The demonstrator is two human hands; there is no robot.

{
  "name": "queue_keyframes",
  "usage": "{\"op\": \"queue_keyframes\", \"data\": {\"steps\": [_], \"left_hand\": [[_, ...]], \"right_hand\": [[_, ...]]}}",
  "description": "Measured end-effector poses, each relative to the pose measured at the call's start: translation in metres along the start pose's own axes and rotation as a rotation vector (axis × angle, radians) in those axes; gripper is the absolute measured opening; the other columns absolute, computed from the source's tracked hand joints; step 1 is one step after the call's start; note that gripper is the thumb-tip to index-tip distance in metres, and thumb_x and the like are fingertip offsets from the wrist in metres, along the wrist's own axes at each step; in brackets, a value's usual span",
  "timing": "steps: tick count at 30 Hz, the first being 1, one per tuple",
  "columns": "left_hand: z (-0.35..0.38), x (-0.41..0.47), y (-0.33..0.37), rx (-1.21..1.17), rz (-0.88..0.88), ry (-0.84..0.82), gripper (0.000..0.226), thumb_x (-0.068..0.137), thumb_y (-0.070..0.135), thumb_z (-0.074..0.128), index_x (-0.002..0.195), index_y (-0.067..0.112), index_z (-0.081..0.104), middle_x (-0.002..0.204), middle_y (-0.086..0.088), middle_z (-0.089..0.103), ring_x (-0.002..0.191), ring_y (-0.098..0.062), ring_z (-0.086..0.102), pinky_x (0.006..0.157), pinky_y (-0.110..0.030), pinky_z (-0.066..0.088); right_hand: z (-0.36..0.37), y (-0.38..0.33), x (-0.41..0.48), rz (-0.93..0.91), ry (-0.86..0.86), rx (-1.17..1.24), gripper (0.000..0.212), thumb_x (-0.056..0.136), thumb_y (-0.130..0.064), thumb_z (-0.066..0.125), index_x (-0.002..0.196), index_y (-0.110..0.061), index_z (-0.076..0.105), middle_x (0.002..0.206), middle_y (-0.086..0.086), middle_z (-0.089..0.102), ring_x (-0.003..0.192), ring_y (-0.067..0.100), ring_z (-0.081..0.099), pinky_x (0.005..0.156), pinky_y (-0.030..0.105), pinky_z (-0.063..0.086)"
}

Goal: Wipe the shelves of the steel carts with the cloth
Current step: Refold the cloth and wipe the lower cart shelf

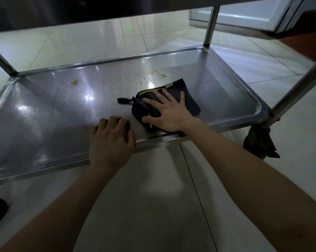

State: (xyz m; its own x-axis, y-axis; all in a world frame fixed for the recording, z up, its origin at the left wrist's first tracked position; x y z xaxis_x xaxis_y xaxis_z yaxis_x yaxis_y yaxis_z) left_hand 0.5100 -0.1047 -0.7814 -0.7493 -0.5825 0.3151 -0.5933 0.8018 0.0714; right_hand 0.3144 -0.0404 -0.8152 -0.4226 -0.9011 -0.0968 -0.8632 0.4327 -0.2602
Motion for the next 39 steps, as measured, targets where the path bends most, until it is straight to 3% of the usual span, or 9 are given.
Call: {"op": "queue_keyframes", "data": {"steps": [5, 10, 13, 16, 19, 23, 28, 34, 39], "left_hand": [[0.001, -0.001, -0.004, -0.023, 0.007, 0.013, 0.041, 0.099, 0.050, 0.042, 0.124, 0.025, 0.063, 0.131, -0.001, 0.062, 0.117, -0.033, 0.053, 0.097, -0.050, 0.042], [0.000, 0.001, -0.005, -0.042, -0.007, 0.002, 0.042, 0.098, 0.052, 0.042, 0.126, 0.028, 0.062, 0.132, -0.001, 0.061, 0.118, -0.036, 0.053, 0.096, -0.052, 0.045], [0.000, 0.000, -0.003, -0.037, -0.011, -0.008, 0.045, 0.098, 0.052, 0.042, 0.128, 0.027, 0.063, 0.133, -0.001, 0.061, 0.118, -0.036, 0.053, 0.097, -0.052, 0.043], [-0.001, 0.001, 0.004, -0.031, -0.021, -0.004, 0.045, 0.097, 0.050, 0.044, 0.127, 0.024, 0.065, 0.132, -0.002, 0.062, 0.119, -0.036, 0.053, 0.097, -0.052, 0.042], [-0.003, 0.002, 0.009, -0.024, -0.039, -0.031, 0.046, 0.097, 0.049, 0.044, 0.128, 0.022, 0.066, 0.135, -0.003, 0.063, 0.121, -0.036, 0.054, 0.098, -0.051, 0.042], [-0.006, 0.000, 0.011, -0.070, -0.065, -0.086, 0.044, 0.101, 0.046, 0.044, 0.134, 0.022, 0.062, 0.140, -0.004, 0.063, 0.127, -0.036, 0.052, 0.104, -0.051, 0.042], [-0.020, 0.001, -0.014, -0.516, -0.137, -0.103, 0.042, 0.107, 0.019, 0.055, 0.149, 0.019, 0.054, 0.142, -0.011, 0.061, 0.128, -0.033, 0.057, 0.109, -0.050, 0.046], [-0.067, -0.039, -0.135, -0.118, -0.216, 0.093, 0.037, 0.095, 0.018, 0.054, 0.129, 0.012, 0.067, 0.131, -0.017, 0.066, 0.123, -0.040, 0.057, 0.105, -0.054, 0.044], [-0.081, -0.086, -0.228, 0.109, -0.359, 0.042, 0.023, 0.103, 0.026, 0.061, 0.116, 0.012, 0.072, 0.123, -0.017, 0.066, 0.116, -0.040, 0.059, 0.101, -0.057, 0.046]], "right_hand": [[-0.007, 0.036, -0.063, -0.012, -0.005, 0.058, 0.083, 0.083, -0.090, 0.027, 0.162, -0.063, 0.023, 0.179, -0.021, 0.004, 0.165, 0.005, -0.008, 0.125, 0.067, -0.018], [-0.039, 0.160, -0.089, 0.229, -0.004, 0.026, 0.073, 0.094, -0.080, 0.040, 0.162, -0.062, 0.021, 0.179, -0.022, 0.002, 0.165, 0.006, -0.006, 0.127, 0.068, -0.013], [-0.049, 0.221, -0.092, 0.384, -0.004, -0.006, 0.079, 0.090, -0.087, 0.032, 0.163, -0.063, 0.015, 0.179, -0.022, -0.003, 0.165, 0.008, -0.008, 0.126, 0.069, -0.014], [-0.049, 0.231, -0.072, 0.459, -0.003, -0.005, 0.092, 0.080, -0.095, 0.020, 0.164, -0.061, 0.009, 0.179, -0.017, -0.009, 0.165, 0.014, -0.014, 0.122, 0.073, -0.019], [-0.047, 0.206, -0.037, 0.486, 0.002, 0.029, 0.096, 0.080, -0.095, 0.020, 0.166, -0.057, 0.005, 0.180, -0.009, -0.014, 0.165, 0.022, -0.021, 0.118, 0.078, -0.020], [-0.029, 0.113, 0.010, 0.333, -0.023, 0.025, 0.097, 0.082, -0.095, 0.022, 0.168, -0.054, 0.005, 0.180, -0.005, -0.014, 0.165, 0.028, -0.021, 0.116, 0.080, -0.021], [0.004, -0.020, 0.043, 0.111, -0.047, -0.025, 0.092, 0.087, -0.091, 0.024, 0.168, -0.052, 0.007, 0.181, -0.004, -0.011, 0.165, 0.028, -0.019, 0.116, 0.080, -0.019], [0.017, -0.091, 0.061, 0.039, -0.059, -0.034, 0.090, 0.088, -0.090, 0.024, 0.168, -0.053, 0.008, 0.181, -0.005, -0.010, 0.165, 0.026, -0.017, 0.118, 0.080, -0.017], [0.027, -0.146, 0.081, 0.012, -0.076, -0.025, 0.090, 0.087, -0.090, 0.025, 0.168, -0.053, 0.010, 0.181, -0.007, -0.010, 0.165, 0.025, -0.017, 0.118, 0.080, -0.017]]}}
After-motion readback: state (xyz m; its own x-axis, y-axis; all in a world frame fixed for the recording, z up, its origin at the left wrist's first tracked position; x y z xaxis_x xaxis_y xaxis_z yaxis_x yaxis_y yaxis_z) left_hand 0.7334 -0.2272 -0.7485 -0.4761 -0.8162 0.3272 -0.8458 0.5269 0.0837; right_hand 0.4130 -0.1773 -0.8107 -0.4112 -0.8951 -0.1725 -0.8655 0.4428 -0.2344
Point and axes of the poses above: each hand's wrist, its own x-axis towards the middle knuckle, its own z-axis out of the palm, y = z × x, the point moved 10 cm from there along x, towards the middle knuckle
